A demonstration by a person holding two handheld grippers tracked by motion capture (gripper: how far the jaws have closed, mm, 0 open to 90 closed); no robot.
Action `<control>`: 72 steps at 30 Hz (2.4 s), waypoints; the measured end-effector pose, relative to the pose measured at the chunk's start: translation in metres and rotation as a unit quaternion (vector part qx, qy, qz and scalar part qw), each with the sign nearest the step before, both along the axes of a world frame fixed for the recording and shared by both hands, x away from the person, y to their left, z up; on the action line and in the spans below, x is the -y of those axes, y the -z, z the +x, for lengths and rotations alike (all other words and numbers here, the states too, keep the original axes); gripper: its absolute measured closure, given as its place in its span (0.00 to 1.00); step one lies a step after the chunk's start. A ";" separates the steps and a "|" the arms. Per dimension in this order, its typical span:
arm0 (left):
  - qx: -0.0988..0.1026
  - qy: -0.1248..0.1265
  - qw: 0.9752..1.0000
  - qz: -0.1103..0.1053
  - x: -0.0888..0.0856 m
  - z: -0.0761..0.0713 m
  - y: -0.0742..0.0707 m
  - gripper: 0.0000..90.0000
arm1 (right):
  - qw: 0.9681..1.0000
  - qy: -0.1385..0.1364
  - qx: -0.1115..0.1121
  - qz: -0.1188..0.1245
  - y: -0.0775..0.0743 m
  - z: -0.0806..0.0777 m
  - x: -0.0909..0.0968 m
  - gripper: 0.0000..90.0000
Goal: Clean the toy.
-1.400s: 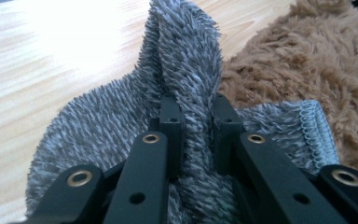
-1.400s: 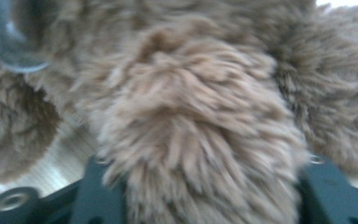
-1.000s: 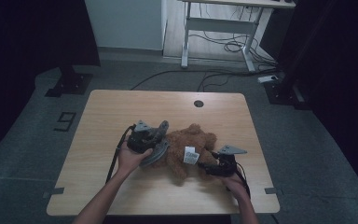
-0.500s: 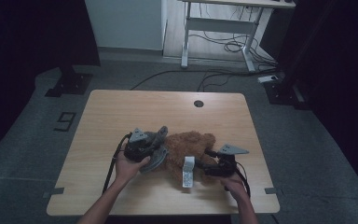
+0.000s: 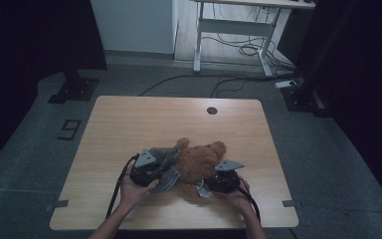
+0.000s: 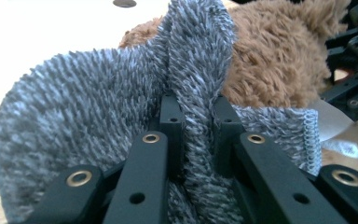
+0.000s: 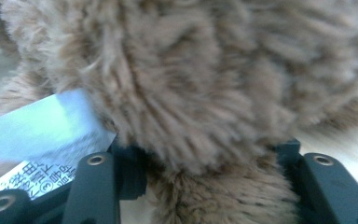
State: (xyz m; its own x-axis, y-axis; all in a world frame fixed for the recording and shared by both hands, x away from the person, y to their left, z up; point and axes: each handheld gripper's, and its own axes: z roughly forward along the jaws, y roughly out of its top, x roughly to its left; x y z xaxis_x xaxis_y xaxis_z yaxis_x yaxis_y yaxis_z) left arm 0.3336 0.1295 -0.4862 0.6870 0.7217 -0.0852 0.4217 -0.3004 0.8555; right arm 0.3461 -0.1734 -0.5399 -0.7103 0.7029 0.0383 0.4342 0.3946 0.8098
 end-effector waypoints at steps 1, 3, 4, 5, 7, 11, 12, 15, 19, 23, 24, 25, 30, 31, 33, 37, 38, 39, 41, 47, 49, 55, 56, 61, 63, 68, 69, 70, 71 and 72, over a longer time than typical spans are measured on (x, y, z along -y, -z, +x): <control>0.000 -0.002 1.000 0.002 0.001 0.002 0.000 0.87 | 1.000 0.004 0.005 0.001 0.001 0.004 -0.001 0.54; -0.002 -0.010 1.000 0.011 0.003 0.012 -0.003 0.87 | 1.000 0.012 0.002 0.013 0.002 0.012 -0.001 0.55; -0.004 -0.016 1.000 0.012 0.004 0.017 -0.004 0.87 | 0.999 0.023 0.001 0.024 0.002 0.019 -0.001 0.56; -0.006 -0.021 1.000 0.012 0.005 0.022 -0.004 0.87 | 0.999 0.033 0.001 0.032 0.003 0.024 -0.001 0.57; -0.011 -0.027 1.000 0.008 0.008 0.032 -0.005 0.87 | 0.998 0.050 0.003 0.041 0.003 0.035 -0.001 0.59; -0.012 -0.035 0.999 0.001 0.015 0.040 -0.005 0.87 | 0.996 0.066 0.002 0.059 0.005 0.041 0.004 0.61; -0.011 -0.033 0.999 0.003 0.018 0.039 -0.004 0.87 | 0.996 0.066 0.003 0.057 0.004 0.041 0.005 0.61; -0.010 -0.021 1.000 0.013 0.021 0.033 -0.004 0.87 | 0.997 0.061 -0.003 0.051 0.003 0.037 0.011 0.62; -0.041 -0.003 0.999 0.008 0.020 0.030 -0.022 0.85 | 0.998 0.044 -0.010 0.051 0.002 0.030 0.014 0.62; -0.031 0.010 0.999 0.016 0.037 0.036 -0.050 0.85 | 0.998 0.036 -0.014 0.057 0.003 0.026 0.012 0.64; -0.028 0.016 0.999 0.017 0.046 0.039 -0.055 0.85 | 0.998 0.035 -0.014 0.058 0.003 0.026 0.013 0.64; -0.026 0.025 0.999 0.019 0.059 0.042 -0.061 0.85 | 0.998 0.034 -0.011 0.058 0.003 0.025 0.012 0.65; -0.030 0.050 0.997 0.052 0.118 0.059 -0.066 0.85 | 0.999 0.024 -0.005 0.048 0.002 0.019 0.010 0.66; -0.031 0.050 0.996 0.060 0.125 0.062 -0.064 0.85 | 0.999 0.023 -0.003 0.047 0.002 0.018 0.010 0.66; -0.046 0.048 0.995 0.077 0.137 0.069 -0.055 0.85 | 0.999 0.023 -0.002 0.045 0.003 0.018 0.011 0.66; -0.067 0.040 0.995 0.056 0.125 0.075 -0.042 0.86 | 0.999 0.025 -0.003 0.045 0.004 0.017 0.012 0.66; -0.070 0.037 0.996 0.050 0.119 0.075 -0.042 0.86 | 0.999 0.024 -0.003 0.046 0.004 0.017 0.012 0.66; -0.068 0.032 0.996 0.051 0.115 0.074 -0.042 0.86 | 0.999 0.025 -0.003 0.045 0.004 0.017 0.012 0.66; -0.060 0.019 0.996 0.059 0.102 0.071 -0.043 0.86 | 0.998 0.028 -0.005 0.047 0.004 0.017 0.012 0.67; -0.055 -0.014 0.995 0.085 0.066 0.071 -0.048 0.86 | 0.998 0.030 -0.015 0.056 0.004 0.018 0.013 0.67; -0.057 -0.024 0.995 0.080 0.050 0.071 -0.048 0.86 | 0.998 0.030 -0.015 0.057 0.005 0.018 0.014 0.67; -0.063 -0.051 0.995 0.059 0.006 0.067 -0.049 0.86 | 0.998 0.028 -0.015 0.059 0.005 0.018 0.014 0.67; -0.064 -0.059 0.995 0.056 -0.001 0.066 -0.049 0.86 | 0.998 0.028 -0.015 0.060 0.006 0.018 0.014 0.67; -0.079 -0.079 0.993 0.047 -0.027 0.065 -0.040 0.86 | 0.998 0.030 -0.018 0.061 0.006 0.018 0.014 0.67; -0.083 -0.082 0.992 0.045 -0.034 0.063 -0.034 0.86 | 0.998 0.030 -0.018 0.061 0.006 0.018 0.014 0.67; -0.097 -0.091 0.991 0.032 -0.048 0.061 -0.022 0.86 | 0.998 0.030 -0.019 0.061 0.006 0.018 0.014 0.67; -0.100 -0.093 0.990 0.034 -0.052 0.061 -0.020 0.86 | 0.997 0.030 -0.020 0.062 0.006 0.018 0.014 0.67; -0.103 -0.095 0.990 0.032 -0.054 0.061 -0.017 0.86 | 0.997 0.030 -0.020 0.062 0.006 0.018 0.014 0.67; -0.108 -0.098 0.989 0.033 -0.057 0.060 -0.013 0.86 | 0.997 0.030 -0.021 0.063 0.006 0.018 0.014 0.67; -0.113 -0.100 0.988 0.035 -0.059 0.060 -0.009 0.86 | 0.997 0.030 -0.022 0.065 0.006 0.018 0.015 0.67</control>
State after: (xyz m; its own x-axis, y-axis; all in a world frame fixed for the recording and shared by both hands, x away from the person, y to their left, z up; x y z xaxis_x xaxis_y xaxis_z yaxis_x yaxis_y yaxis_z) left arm 0.3938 0.1882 -0.4774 0.5000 0.8502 -0.1648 0.6559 -0.2475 0.7131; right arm 0.3644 -0.1880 -0.5460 -0.6630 0.7310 0.1618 0.4900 0.2602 0.8320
